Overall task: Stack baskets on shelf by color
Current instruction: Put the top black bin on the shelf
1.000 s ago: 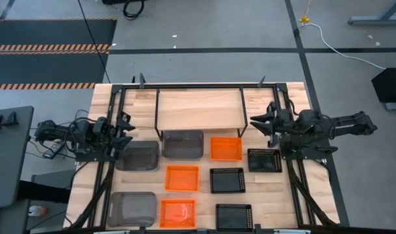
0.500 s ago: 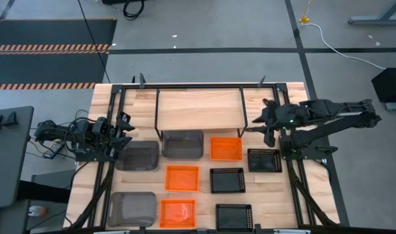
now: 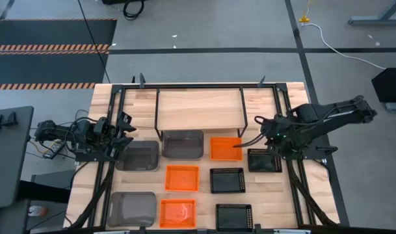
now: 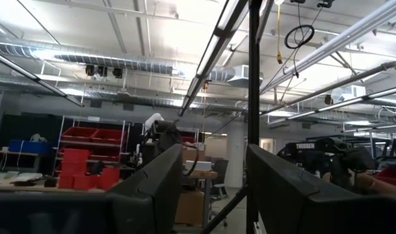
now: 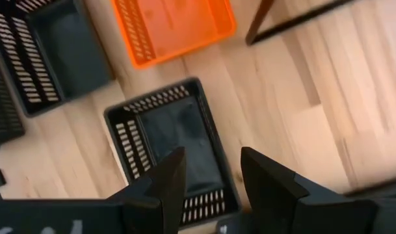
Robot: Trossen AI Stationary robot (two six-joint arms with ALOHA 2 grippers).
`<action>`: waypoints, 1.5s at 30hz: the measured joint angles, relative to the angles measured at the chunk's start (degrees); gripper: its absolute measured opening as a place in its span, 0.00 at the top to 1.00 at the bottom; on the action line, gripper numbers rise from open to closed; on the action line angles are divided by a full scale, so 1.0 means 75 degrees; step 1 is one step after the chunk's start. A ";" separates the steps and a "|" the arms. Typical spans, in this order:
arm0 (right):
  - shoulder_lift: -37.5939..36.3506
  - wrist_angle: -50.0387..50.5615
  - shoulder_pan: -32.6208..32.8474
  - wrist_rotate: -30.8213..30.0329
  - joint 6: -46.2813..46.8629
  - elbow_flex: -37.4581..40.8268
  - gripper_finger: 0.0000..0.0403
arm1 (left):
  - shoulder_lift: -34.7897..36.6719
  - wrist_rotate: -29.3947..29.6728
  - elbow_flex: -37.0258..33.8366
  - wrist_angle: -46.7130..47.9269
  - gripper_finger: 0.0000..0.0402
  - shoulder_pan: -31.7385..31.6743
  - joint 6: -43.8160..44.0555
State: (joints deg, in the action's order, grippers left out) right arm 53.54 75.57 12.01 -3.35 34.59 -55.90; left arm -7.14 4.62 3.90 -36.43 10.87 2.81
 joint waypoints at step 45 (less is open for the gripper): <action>0.0714 -0.3334 0.3551 -0.0181 0.2654 0.2588 0.61 | -0.0003 0.0006 0.0003 0.0322 0.57 -0.0006 0.0198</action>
State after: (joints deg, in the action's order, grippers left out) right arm 58.89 50.57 38.64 -4.71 54.50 -36.49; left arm -7.16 4.67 3.92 -34.02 10.83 4.29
